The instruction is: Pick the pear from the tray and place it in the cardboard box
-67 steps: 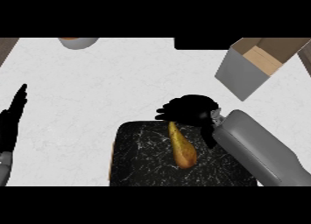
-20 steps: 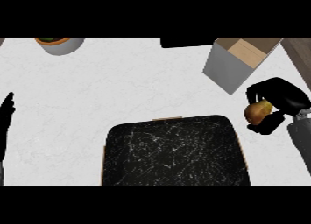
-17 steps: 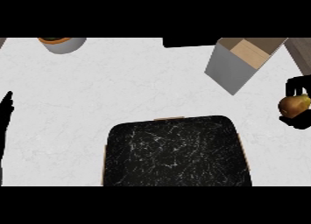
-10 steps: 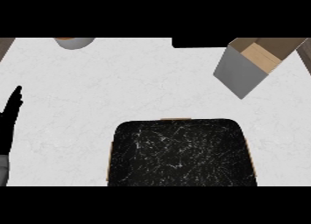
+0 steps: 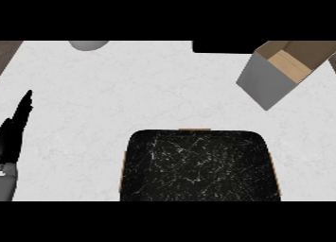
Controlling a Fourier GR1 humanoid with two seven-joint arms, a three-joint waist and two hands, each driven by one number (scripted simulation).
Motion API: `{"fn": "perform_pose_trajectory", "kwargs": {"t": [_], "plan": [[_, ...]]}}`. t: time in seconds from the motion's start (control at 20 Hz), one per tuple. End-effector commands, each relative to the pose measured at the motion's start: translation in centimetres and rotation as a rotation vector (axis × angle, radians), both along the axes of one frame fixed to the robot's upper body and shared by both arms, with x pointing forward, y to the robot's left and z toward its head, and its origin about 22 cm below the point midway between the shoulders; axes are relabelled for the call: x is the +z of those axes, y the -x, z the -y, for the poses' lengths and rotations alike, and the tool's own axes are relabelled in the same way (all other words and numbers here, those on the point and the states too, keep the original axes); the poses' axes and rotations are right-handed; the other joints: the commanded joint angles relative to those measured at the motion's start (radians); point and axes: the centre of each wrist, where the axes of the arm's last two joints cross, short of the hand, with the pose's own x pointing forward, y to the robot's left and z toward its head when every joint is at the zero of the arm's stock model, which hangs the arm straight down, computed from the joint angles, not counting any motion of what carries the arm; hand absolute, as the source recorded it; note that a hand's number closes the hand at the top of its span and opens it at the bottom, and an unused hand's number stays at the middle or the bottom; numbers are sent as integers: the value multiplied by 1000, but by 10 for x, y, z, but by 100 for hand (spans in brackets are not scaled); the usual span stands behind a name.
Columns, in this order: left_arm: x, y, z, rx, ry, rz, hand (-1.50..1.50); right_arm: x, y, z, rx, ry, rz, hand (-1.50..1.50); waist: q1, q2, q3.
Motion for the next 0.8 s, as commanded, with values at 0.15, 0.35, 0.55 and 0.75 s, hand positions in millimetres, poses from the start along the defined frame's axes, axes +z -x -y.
{"fn": "perform_pose_trajectory", "kwargs": {"t": [0.15, 0.35, 0.55, 0.75], "plan": [[13, -4, 3, -7, 3, 10, 0, 18, -57, -54, 93, -167, -33, 150, 7, -3, -2], [-12, 4, 8, -17, -10, 3, 0, 25, -75, -73, 75, -244, -37, 150, 4, -1, -2], [3, -5, 14, -7, -2, 6, 0, 51, -99, -105, 66, -307, -90, 150, 12, 1, -1], [13, -13, 13, -15, -3, 17, 0, 30, -115, -134, 51, -333, -136, 150, 24, 7, -1]]}}
